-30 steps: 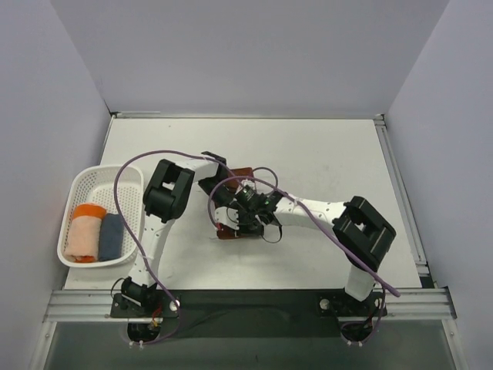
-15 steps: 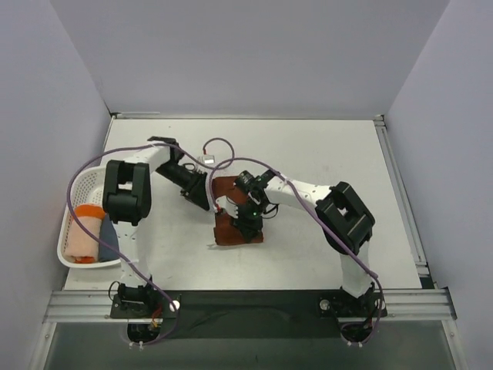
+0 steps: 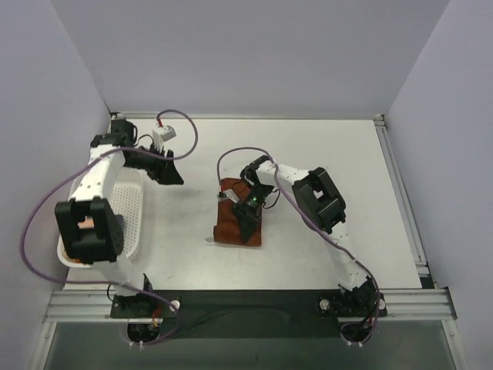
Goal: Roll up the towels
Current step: Roll the towel
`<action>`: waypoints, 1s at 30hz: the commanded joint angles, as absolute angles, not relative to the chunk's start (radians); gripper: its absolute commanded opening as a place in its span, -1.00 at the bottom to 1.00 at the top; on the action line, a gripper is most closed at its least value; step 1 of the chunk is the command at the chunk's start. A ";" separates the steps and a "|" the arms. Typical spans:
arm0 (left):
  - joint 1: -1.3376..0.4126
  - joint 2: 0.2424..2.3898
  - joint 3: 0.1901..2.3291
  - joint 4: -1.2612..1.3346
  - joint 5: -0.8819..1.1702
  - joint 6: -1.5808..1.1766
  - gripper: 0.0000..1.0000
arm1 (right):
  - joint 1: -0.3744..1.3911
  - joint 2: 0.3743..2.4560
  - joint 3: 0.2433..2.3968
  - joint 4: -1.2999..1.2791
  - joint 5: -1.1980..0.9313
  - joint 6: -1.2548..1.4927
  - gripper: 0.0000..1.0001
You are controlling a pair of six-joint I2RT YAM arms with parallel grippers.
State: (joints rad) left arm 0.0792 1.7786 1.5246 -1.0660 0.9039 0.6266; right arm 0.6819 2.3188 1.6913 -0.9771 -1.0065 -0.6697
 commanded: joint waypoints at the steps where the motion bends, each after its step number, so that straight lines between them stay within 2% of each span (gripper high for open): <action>1: 0.014 1.568 1.373 -0.899 0.867 0.673 0.35 | 0.669 2.407 1.741 -1.126 -1.061 -0.672 -1.00; 8: -0.484 1.243 0.968 -0.591 0.467 0.775 0.41 | 0.626 2.555 1.899 -1.288 -1.137 -0.703 -1.00; 12: -0.670 1.221 0.826 -0.424 0.301 0.883 0.41 | 0.620 2.592 1.933 -1.330 -1.144 -0.716 -1.00; 19: -0.822 1.279 0.766 -0.298 0.249 0.999 0.41 | 0.618 2.635 1.973 -1.356 -1.141 -0.709 -1.00; 24: -0.870 1.359 0.712 -0.152 0.193 1.019 0.41 | 0.617 2.637 1.977 -1.351 -1.140 -0.701 -1.00; 30: -0.896 1.419 0.660 -0.118 0.170 1.032 0.29 | 0.601 2.628 1.977 -1.347 -1.143 -0.690 -1.00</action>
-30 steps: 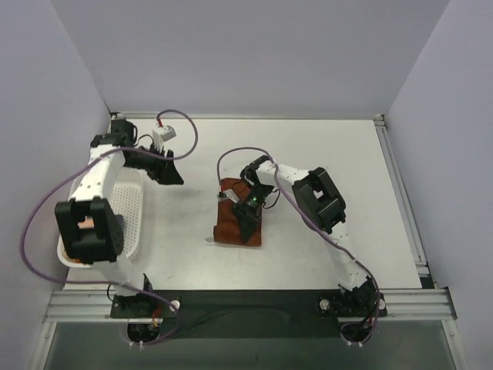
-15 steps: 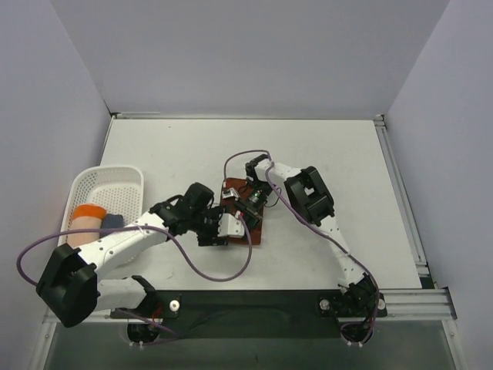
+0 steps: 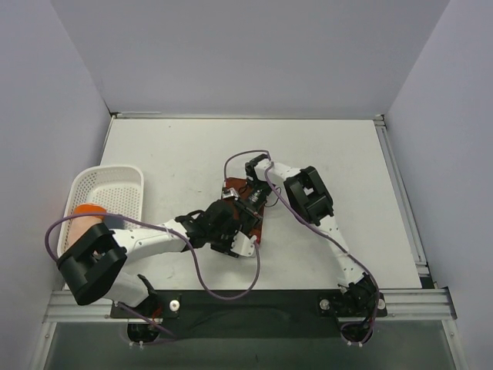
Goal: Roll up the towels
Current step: Roll the towel
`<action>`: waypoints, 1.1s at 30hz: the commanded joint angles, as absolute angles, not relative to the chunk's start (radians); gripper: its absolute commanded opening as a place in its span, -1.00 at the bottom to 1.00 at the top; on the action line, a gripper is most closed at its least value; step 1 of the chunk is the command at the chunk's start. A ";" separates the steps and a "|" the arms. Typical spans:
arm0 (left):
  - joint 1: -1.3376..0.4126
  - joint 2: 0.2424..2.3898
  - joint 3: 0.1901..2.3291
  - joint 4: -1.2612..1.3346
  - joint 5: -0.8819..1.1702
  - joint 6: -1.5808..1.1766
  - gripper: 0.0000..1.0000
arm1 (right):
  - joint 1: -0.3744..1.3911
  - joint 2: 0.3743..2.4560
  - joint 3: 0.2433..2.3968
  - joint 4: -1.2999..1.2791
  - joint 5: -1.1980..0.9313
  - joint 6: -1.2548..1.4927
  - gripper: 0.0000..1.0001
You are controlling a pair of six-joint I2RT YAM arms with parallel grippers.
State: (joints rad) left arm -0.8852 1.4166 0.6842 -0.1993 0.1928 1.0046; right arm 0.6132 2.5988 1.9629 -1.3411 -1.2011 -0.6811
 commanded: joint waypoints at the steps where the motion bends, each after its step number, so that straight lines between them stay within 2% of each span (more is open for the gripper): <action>1: -0.900 1.423 0.651 -0.118 0.167 1.034 0.27 | 0.600 2.629 1.980 -1.345 -1.141 -0.683 -1.00; 4: -0.922 1.469 0.670 -0.165 0.146 0.982 -0.09 | 0.595 2.635 1.991 -1.344 -1.143 -0.666 -0.98; 5: -0.928 1.483 0.695 -0.245 0.153 0.939 -0.34 | 0.592 2.634 1.993 -1.342 -1.137 -0.661 -0.86; 6: -0.927 1.497 0.733 -0.280 0.166 0.913 -0.41 | 0.589 2.623 1.991 -1.339 -1.131 -0.655 -0.78; 7: -0.927 1.526 0.756 -0.316 0.175 0.891 -0.46 | 0.578 2.612 1.988 -1.325 -1.123 -0.646 -0.57; 8: -0.927 1.541 0.774 -0.393 0.181 0.870 -0.59 | 0.572 2.600 1.988 -1.313 -1.082 -0.612 -0.47; 10: -0.914 1.557 0.810 -0.437 0.215 0.851 -0.67 | 0.558 2.548 1.990 -1.275 -1.023 -0.586 -0.32; 13: -0.897 1.577 0.856 -0.538 0.302 0.845 -0.72 | 0.531 2.465 2.016 -1.244 -0.913 -0.545 -0.04; 16: -0.887 1.664 0.954 -0.726 0.392 0.848 -0.70 | 0.503 2.389 2.063 -1.241 -0.812 -0.534 0.02; 19: -0.839 1.758 1.020 -0.828 0.483 0.839 -0.71 | 0.465 2.269 2.053 -1.195 -0.706 -0.529 0.05; 23: -0.753 1.825 1.098 -0.882 0.581 0.845 -0.71 | 0.365 2.106 1.987 -1.147 -0.736 -0.489 0.07; 27: -0.667 1.917 1.193 -0.974 0.646 0.880 -0.70 | 0.252 1.891 1.827 -1.076 -0.772 -0.457 0.07; 33: -0.589 2.135 1.377 -1.170 0.724 0.969 -0.65 | 0.238 1.636 1.556 -0.968 -0.715 -0.483 0.02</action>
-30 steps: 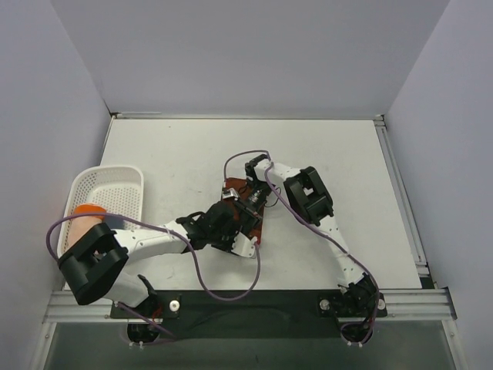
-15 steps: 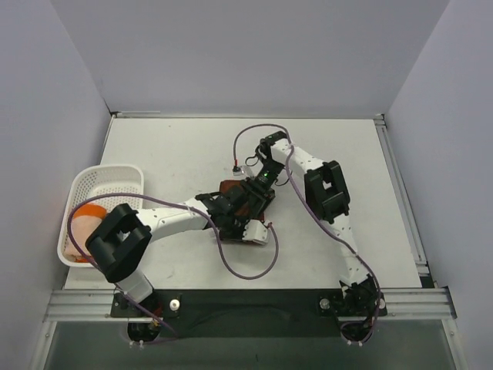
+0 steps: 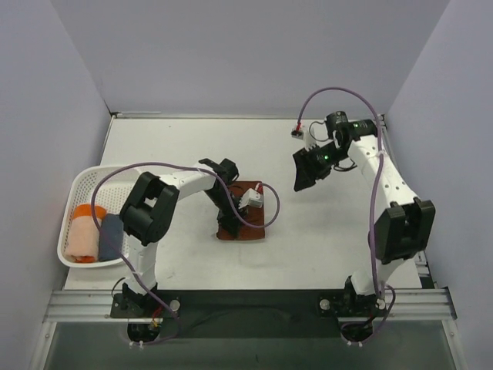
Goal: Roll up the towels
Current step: Roll the towel
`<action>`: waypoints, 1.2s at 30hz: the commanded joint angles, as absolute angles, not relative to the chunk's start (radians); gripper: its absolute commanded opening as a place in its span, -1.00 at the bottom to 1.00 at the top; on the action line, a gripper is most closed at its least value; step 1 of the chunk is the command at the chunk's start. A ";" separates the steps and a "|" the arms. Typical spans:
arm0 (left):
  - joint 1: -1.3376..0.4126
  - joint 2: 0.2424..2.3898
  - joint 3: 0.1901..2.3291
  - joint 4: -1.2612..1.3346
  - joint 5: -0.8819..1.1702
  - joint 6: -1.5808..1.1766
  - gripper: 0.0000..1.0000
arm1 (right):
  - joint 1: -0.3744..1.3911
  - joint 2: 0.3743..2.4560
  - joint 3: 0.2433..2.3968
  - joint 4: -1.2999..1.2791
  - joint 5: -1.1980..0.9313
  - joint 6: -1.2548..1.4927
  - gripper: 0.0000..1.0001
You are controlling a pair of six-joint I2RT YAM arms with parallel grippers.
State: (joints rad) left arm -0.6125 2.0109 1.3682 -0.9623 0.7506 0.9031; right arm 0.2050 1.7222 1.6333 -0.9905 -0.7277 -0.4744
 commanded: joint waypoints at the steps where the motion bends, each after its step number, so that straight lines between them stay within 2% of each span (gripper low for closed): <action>1: -0.586 2.184 1.422 -1.210 0.730 0.977 -0.65 | 0.241 1.606 1.508 -0.962 -0.718 -0.483 0.00; 7: -0.580 2.348 1.564 -1.331 0.775 1.008 -0.61 | 0.325 1.389 1.303 -0.928 -0.621 -0.518 -0.10; 10: -0.578 2.404 1.617 -1.384 0.770 1.008 -0.60 | 0.431 1.286 1.212 -0.904 -0.597 -0.519 -0.16; 13: -0.574 2.425 1.637 -1.390 0.765 1.000 -0.60 | 0.610 1.239 1.118 -0.796 -0.548 -0.459 -0.16; 14: -0.575 2.428 1.641 -1.393 0.765 0.997 -0.60 | 0.702 1.250 1.099 -0.766 -0.517 -0.445 -0.16; 18: -0.574 2.444 1.657 -1.402 0.761 0.992 -0.56 | 0.888 1.356 1.103 -0.678 -0.349 -0.463 -0.04; 22: -0.575 2.441 1.651 -1.397 0.761 0.991 -0.55 | 0.997 1.428 1.080 -0.523 -0.195 -0.515 0.09; 29: -0.575 2.436 1.646 -1.393 0.761 0.991 -0.54 | 1.063 1.564 1.042 -0.238 -0.095 -0.609 0.11; 36: -0.574 2.436 1.643 -1.384 0.764 0.977 -0.53 | 1.065 1.687 0.996 -0.181 -0.147 -0.609 0.03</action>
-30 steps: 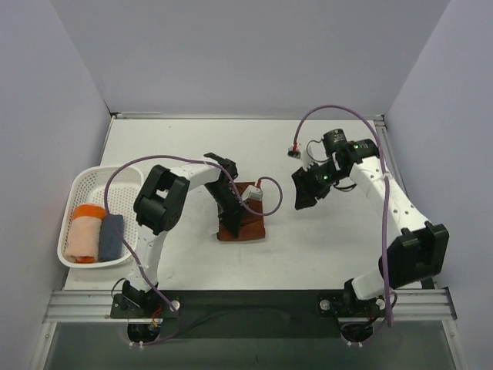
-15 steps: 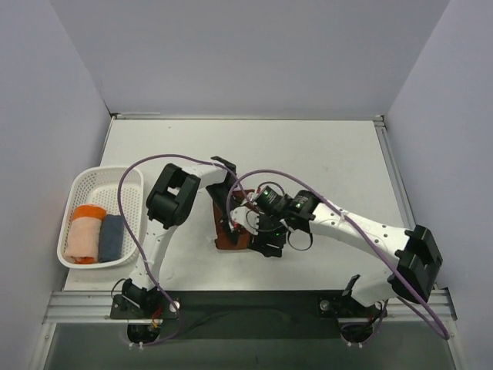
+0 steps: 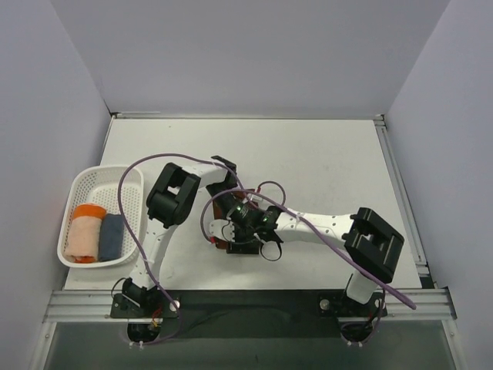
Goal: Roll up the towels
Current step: Roll the towel
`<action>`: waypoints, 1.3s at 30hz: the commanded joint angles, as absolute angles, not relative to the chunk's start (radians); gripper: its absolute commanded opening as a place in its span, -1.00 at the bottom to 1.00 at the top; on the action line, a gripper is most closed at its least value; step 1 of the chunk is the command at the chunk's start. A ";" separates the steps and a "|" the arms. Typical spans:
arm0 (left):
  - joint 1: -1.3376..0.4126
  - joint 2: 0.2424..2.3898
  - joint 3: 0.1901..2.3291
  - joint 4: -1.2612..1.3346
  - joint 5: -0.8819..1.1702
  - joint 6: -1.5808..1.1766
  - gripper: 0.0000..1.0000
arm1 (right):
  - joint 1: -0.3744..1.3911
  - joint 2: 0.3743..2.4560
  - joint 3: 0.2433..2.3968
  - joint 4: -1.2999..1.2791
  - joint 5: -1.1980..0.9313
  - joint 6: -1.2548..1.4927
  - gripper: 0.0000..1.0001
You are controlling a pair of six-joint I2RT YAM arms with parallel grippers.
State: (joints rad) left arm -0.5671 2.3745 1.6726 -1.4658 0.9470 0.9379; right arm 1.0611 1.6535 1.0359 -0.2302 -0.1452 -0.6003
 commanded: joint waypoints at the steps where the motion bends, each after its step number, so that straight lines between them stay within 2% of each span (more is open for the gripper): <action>1: -0.575 2.436 1.643 -1.382 0.762 0.976 -0.52 | 1.065 1.696 0.982 -0.169 -0.167 -0.604 0.02; 4: -0.572 2.434 1.643 -1.379 0.762 0.971 -0.50 | 1.063 1.735 0.969 -0.160 -0.176 -0.612 -0.10; 5: -0.574 2.433 1.641 -1.378 0.762 0.969 -0.49 | 1.062 1.749 0.968 -0.161 -0.179 -0.614 -0.30; 8: -0.563 2.425 1.634 -1.356 0.769 0.945 -0.44 | 1.042 1.769 0.983 -0.198 -0.242 -0.611 -0.67; 9: -0.557 2.402 1.614 -1.321 0.772 0.918 -0.41 | 1.025 1.775 0.992 -0.218 -0.270 -0.606 -0.86; 11: -0.529 2.346 1.582 -1.281 0.775 0.897 -0.27 | 1.011 1.795 1.025 -0.288 -0.357 -0.600 -1.00; 15: -0.436 2.249 1.558 -1.230 0.781 0.841 -0.03 | 0.993 1.821 1.055 -0.391 -0.455 -0.610 -1.00; 20: -0.290 2.154 1.618 -1.235 0.819 0.819 0.10 | 0.980 1.896 1.147 -0.517 -0.514 -0.607 -1.00; 26: -0.132 2.131 1.805 -1.376 0.825 0.870 0.14 | 0.931 1.960 1.238 -0.623 -0.613 -0.601 -1.00; 29: -0.017 2.079 1.836 -1.387 0.917 0.830 0.15 | 0.875 2.003 1.276 -0.656 -0.715 -0.562 -1.00; 30: 0.020 2.054 1.829 -1.376 1.002 0.812 0.15 | 0.864 2.022 1.311 -0.675 -0.742 -0.555 -1.00; 33: 0.118 1.933 1.749 -1.271 1.057 0.720 0.14 | 0.833 2.106 1.394 -0.745 -0.830 -0.548 -1.00; 35: 0.149 1.788 1.679 -1.099 1.023 0.641 0.15 | 0.821 2.186 1.440 -0.816 -0.879 -0.552 -1.00; 39: 0.146 1.519 1.380 -0.850 0.884 0.607 0.22 | 0.775 2.340 1.566 -0.946 -0.974 -0.564 -1.00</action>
State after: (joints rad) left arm 0.1822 1.6939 1.5242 -1.0554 0.9180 0.6624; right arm 0.7769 2.1971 1.5604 -0.7406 -0.9306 -0.5495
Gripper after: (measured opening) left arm 0.600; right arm 0.275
